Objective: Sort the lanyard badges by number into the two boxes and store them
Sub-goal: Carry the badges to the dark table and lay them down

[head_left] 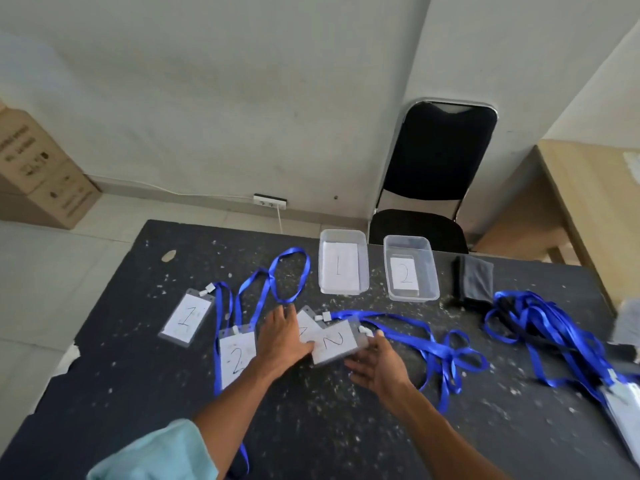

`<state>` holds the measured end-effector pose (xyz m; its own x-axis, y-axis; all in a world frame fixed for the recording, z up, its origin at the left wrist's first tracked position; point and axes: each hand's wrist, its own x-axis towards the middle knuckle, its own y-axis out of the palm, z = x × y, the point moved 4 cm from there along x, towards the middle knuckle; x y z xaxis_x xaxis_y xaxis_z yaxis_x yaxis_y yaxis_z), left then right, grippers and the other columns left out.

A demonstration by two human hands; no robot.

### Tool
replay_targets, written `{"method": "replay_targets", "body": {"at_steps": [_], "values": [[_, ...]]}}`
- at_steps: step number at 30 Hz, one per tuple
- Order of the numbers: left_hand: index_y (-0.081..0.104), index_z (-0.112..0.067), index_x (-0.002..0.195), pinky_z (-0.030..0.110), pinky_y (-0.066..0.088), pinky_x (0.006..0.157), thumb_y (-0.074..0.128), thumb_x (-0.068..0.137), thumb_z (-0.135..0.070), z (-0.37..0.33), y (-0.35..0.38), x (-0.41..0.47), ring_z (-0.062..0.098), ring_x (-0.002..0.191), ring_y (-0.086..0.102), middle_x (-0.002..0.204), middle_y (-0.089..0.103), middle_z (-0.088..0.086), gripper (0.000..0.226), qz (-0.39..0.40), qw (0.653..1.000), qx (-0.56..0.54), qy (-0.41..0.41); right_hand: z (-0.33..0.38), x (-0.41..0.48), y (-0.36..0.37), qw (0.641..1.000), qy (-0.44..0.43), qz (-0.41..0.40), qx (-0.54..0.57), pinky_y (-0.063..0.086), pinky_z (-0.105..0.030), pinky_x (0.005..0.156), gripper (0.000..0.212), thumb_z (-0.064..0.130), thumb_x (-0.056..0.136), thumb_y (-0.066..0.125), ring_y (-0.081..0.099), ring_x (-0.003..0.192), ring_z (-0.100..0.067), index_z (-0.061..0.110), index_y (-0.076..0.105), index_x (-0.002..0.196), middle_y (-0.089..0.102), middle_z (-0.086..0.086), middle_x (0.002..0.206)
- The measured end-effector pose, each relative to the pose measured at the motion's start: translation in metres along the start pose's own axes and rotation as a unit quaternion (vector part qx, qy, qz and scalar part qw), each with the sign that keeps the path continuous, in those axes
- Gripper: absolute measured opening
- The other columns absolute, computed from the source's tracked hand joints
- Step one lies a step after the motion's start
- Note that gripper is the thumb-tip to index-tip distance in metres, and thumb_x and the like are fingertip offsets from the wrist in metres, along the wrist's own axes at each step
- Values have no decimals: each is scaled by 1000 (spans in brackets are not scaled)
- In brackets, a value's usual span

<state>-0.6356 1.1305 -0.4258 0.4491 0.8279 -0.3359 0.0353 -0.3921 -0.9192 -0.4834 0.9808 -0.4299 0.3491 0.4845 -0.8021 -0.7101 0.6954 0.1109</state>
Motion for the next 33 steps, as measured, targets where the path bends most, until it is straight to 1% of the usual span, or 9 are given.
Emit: {"method": "replay_targets", "body": {"at_steps": [6, 16, 19, 21, 23, 26, 27, 30, 33], "values": [[32, -12, 144, 36, 43, 101, 68, 75, -63, -3, 12, 10, 28, 127, 40, 138, 39, 11, 93, 15, 999, 39, 26, -7, 24, 11, 994, -45, -91, -28, 55, -39, 70, 37, 37, 104, 36, 65, 83, -24, 13, 62, 113, 71, -16, 100], [50, -17, 122, 39, 49, 91, 44, 100, -36, 0, 3, 21, 28, 115, 52, 124, 57, 10, 30, 5, 995, -99, -17, 3, 30, -3, 970, -82, -181, -142, 57, -47, 76, 32, 24, 101, 39, 61, 78, -29, -1, 60, 105, 62, -10, 87], [44, -20, 129, 33, 44, 84, 47, 100, -39, -6, 8, 19, 28, 120, 48, 127, 48, 11, 35, 43, 992, -118, -23, 1, 26, -6, 935, -67, -194, -289, 53, -33, 91, 29, 18, 101, 47, 59, 100, -21, -1, 52, 122, 61, -9, 110], [45, -21, 127, 31, 45, 80, 44, 101, -35, -10, 10, 15, 25, 113, 51, 123, 49, 10, 29, 45, 990, -135, -18, 1, 25, -3, 859, -110, -195, -460, 49, -24, 92, 32, 5, 100, 46, 55, 106, -16, -3, 43, 131, 56, -11, 122], [48, -20, 117, 34, 51, 75, 39, 103, -28, -12, 13, 12, 21, 98, 57, 112, 55, 9, 19, 36, 985, -168, -17, 3, 23, 1, 838, -94, -179, -506, 46, -23, 83, 31, -4, 99, 40, 51, 98, -14, -4, 45, 129, 55, -12, 121], [51, -17, 115, 28, 44, 68, 36, 104, -24, -13, 14, 9, 17, 92, 59, 107, 58, 6, 20, 48, 974, -217, -44, 11, 22, 8, 732, -132, -164, -648, 39, -24, 81, 27, -4, 96, 43, 47, 89, -15, -2, 53, 121, 58, -9, 113], [53, -15, 114, 27, 43, 68, 36, 104, -23, -13, 12, 9, 16, 91, 59, 107, 60, 5, 21, 55, 969, -232, -60, 11, 20, 10, 741, -147, -158, -635, 41, -24, 87, 28, -2, 96, 44, 50, 95, -15, -2, 53, 122, 58, -10, 114], [58, -8, 104, 24, 40, 60, 35, 105, -23, -12, 8, 10, 11, 76, 56, 99, 62, 6, 27, 92, 956, -260, -96, 4, 28, 5, 971, -88, -160, -152, 43, -18, 77, 29, 13, 102, 39, 53, 90, -16, 1, 54, 124, 59, -20, 122], [61, -6, 108, 25, 35, 58, 34, 105, -24, -10, 10, 9, 13, 79, 53, 102, 61, 8, 32, 134, 945, -281, -100, 4, 27, 4, 977, -77, -133, -150, 51, -32, 80, 30, 23, 104, 36, 60, 93, -25, 6, 59, 113, 65, -20, 114]]}}
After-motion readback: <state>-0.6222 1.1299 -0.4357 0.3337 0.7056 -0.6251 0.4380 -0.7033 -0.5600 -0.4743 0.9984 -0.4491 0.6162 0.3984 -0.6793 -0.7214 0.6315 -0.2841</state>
